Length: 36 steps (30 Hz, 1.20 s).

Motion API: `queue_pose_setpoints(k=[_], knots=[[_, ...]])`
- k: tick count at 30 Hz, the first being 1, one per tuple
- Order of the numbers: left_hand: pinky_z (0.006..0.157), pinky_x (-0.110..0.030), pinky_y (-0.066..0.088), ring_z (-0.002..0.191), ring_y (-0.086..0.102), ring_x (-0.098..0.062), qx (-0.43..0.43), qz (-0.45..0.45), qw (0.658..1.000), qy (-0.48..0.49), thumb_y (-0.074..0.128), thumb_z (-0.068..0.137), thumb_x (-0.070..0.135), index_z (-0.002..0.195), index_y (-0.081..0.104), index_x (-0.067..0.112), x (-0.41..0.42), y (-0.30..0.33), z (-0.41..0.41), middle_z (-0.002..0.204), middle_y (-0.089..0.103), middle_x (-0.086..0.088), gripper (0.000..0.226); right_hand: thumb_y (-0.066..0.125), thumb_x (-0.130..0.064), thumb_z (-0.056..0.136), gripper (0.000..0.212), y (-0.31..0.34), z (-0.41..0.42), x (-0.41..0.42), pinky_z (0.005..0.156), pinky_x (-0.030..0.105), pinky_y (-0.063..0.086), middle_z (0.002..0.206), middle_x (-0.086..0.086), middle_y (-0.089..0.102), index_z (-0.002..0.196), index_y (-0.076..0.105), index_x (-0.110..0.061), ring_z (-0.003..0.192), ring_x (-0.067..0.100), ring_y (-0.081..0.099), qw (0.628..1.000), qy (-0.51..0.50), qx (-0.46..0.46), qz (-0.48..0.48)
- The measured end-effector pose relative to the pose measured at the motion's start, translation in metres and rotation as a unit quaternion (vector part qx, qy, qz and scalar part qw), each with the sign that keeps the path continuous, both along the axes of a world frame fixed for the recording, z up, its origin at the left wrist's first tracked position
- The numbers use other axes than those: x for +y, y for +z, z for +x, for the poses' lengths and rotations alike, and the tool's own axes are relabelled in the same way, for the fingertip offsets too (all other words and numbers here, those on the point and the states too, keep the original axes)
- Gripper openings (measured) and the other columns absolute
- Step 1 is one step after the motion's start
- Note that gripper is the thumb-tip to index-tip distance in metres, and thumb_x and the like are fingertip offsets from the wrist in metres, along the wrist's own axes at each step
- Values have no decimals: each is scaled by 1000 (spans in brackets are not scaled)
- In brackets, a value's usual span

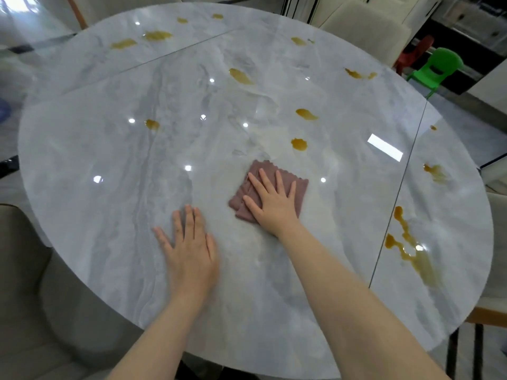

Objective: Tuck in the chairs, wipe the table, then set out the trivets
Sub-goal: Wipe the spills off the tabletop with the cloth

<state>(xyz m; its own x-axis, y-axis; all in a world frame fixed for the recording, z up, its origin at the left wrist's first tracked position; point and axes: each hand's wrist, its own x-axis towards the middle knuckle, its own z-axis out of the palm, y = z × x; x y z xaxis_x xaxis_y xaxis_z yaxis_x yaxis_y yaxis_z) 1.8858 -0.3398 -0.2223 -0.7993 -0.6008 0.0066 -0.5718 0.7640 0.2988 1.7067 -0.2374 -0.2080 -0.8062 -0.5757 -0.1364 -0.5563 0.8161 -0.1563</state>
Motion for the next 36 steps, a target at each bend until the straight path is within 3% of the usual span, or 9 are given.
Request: queue_pose_setpoints(k=[5,9,15,19,22,26,30,33,36], knots=[[115,-55,-3,145,14,-22,25,-5,1000,19,13,91,32,148,19,2,-2,-3,0,156,18,-10,64,33,-57,94,60,5,31,-52,113,59,-11,160,-13,6,149,13,-43,148,25,-7,995,102,3,-7],[116,-55,0,145,16,-23,27,-7,1000,13,13,92,32,147,20,0,-1,0,3,155,21,-12,64,33,-59,93,61,4,68,-6,115,54,-8,159,-15,9,148,13,-45,148,22,-2,982,186,10,-24],[118,-50,-1,146,12,-22,22,2,1000,17,3,92,34,147,18,1,-1,2,5,156,19,-11,67,20,-65,88,62,7,48,94,117,52,-6,157,-22,1,146,8,-50,147,15,-8,993,114,4,10],[117,-51,8,143,23,-26,26,3,999,24,9,92,32,144,26,-2,0,1,2,152,28,-15,65,13,-67,85,67,7,12,54,116,53,-9,159,-17,3,148,10,-46,148,20,-6,999,41,6,11],[118,-47,0,145,16,-22,34,3,999,21,5,91,33,146,20,1,0,0,2,155,22,-12,66,26,-60,93,60,4,3,-8,114,58,-9,160,-14,2,149,10,-44,148,22,-7,1000,19,-6,7],[118,-41,-6,146,11,-19,57,15,998,20,2,89,35,147,17,2,-2,0,3,156,19,-10,68,24,-57,94,58,5,42,-45,114,58,-7,160,-14,6,149,12,-43,148,23,-4,989,149,6,3],[119,-42,-2,145,15,-21,59,34,998,19,4,89,35,146,20,0,-3,4,3,155,23,-11,69,20,-51,94,54,5,66,20,116,49,-9,158,-17,11,147,15,-45,148,16,0,972,236,7,-7],[118,-47,0,145,15,-24,19,27,999,8,4,88,35,147,18,0,-3,5,3,155,21,-13,70,16,-53,94,52,2,60,88,117,49,-6,156,-22,4,146,14,-49,147,11,-6,985,174,2,1],[116,-53,9,139,28,-37,-9,22,1000,16,16,87,37,143,31,-3,2,8,-4,147,34,-24,70,8,-64,90,56,6,41,118,117,51,-7,155,-24,-3,144,5,-52,147,14,-10,996,84,-1,21]])
